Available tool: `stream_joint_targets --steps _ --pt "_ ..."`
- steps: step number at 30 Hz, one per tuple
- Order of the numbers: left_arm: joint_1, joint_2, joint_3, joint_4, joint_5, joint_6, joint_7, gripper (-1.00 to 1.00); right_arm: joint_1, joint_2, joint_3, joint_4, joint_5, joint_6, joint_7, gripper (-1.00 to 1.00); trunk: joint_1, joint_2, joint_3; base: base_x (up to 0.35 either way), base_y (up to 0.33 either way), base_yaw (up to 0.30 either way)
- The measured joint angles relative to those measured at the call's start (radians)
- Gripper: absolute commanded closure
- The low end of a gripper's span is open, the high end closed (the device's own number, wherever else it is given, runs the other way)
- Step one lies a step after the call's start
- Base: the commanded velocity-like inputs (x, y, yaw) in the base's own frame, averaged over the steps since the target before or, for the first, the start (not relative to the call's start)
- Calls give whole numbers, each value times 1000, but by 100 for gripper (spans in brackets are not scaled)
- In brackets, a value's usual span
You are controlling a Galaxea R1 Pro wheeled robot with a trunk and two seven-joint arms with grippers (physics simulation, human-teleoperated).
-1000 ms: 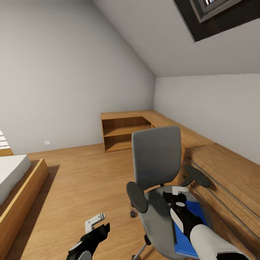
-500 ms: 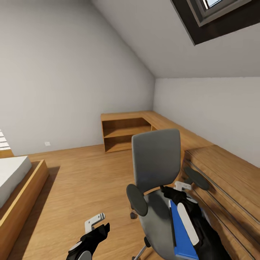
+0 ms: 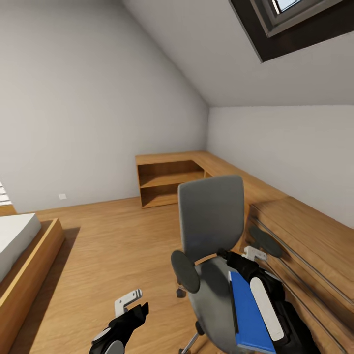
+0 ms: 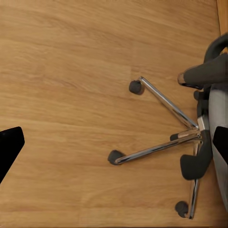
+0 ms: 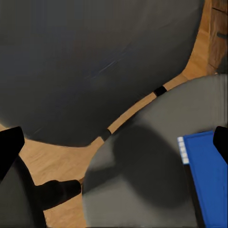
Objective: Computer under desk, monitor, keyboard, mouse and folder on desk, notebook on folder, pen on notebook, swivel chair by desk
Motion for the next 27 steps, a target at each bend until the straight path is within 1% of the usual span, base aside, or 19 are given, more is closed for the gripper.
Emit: stream_joint_targets --steps 5,8,10,12,13,14,15,18,19,20,24,25,26,27 --pt "0 0 1 0 0 0 0 -100 0 -1 -28 2 -2 -1 2 -100 0 0 4 -219 170 -229" --pt "0 1 2 -1 0 -1 0 -100 0 -1 -52 7 -3 -1 4 -100 0 0 6 -252 211 -256" --pt "0 1 3 -2 0 -6 0 -100 0 -1 -61 8 -4 -1 5 -100 0 0 8 -257 218 -263" --pt "0 4 4 -2 0 -26 0 -100 0 -1 -73 10 -15 -1 7 -100 0 0 9 -259 221 -269" --pt "0 4 5 -2 0 -35 0 -100 0 -1 -78 11 -22 -1 7 -100 0 0 10 -260 223 -266" --pt "0 5 5 -2 0 -55 -1 -100 0 -1 -89 15 -40 -1 8 -100 0 0 10 -260 224 -134" --pt "0 7 5 -2 1 -89 -2 -100 0 -1 -111 23 -83 -1 8 -100 0 0 10 -260 224 -107" --pt "0 7 6 -2 2 -105 -2 -100 0 -1 -127 28 -116 -1 7 -100 0 0 10 -260 224 -61" --pt "0 7 6 -2 2 -107 -2 -100 0 -1 -130 28 -121 -1 7 -100 0 0 10 -261 212 -12" --pt "0 9 10 -2 2 -113 -3 -100 0 -1 -146 30 -134 -1 7 -100 0 0 10 -230 163 -7" --pt "0 9 24 -1 3 -110 -4 -100 0 -1 -184 31 -139 -1 8 -100 0 0 10 -116 77 -4" --pt "0 9 31 -4 3 -115 -1 -100 0 -2 -218 75 -139 -3 32 -100 4 -7 7 -9 6 0" --pt "0 8 31 -5 3 -115 2 -100 0 -2 -241 93 -139 -4 59 -100 7 -14 4 -7 5 0" --pt "0 8 31 -5 3 -115 3 -100 0 -2 -253 101 -139 -4 75 -100 11 -21 1 -1 1 0"
